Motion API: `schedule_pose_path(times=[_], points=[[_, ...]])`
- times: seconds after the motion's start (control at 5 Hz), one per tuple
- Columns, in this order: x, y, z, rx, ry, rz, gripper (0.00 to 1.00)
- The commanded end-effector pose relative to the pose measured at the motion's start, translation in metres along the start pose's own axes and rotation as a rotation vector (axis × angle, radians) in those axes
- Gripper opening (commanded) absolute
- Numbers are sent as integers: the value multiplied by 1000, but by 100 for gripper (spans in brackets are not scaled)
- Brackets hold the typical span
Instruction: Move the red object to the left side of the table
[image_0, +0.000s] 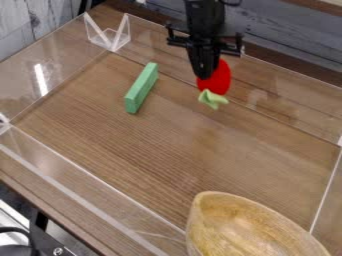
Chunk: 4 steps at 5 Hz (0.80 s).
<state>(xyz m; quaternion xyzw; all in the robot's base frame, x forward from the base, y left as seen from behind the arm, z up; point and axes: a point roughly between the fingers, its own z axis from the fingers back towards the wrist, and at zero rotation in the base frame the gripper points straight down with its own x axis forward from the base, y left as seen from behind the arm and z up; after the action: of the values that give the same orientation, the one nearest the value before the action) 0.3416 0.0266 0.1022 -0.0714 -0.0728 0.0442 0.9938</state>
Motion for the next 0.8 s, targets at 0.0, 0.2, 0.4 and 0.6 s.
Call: schedule_pose_path(times=[0.0,0.2,0.4,0.6], points=[[12,9,15,27,-79,-20,0],[10,22,1,53,-61,-19,0],[7,30,-16,76,-42,-29,0],[11,26,11,46,-73,-29,0]])
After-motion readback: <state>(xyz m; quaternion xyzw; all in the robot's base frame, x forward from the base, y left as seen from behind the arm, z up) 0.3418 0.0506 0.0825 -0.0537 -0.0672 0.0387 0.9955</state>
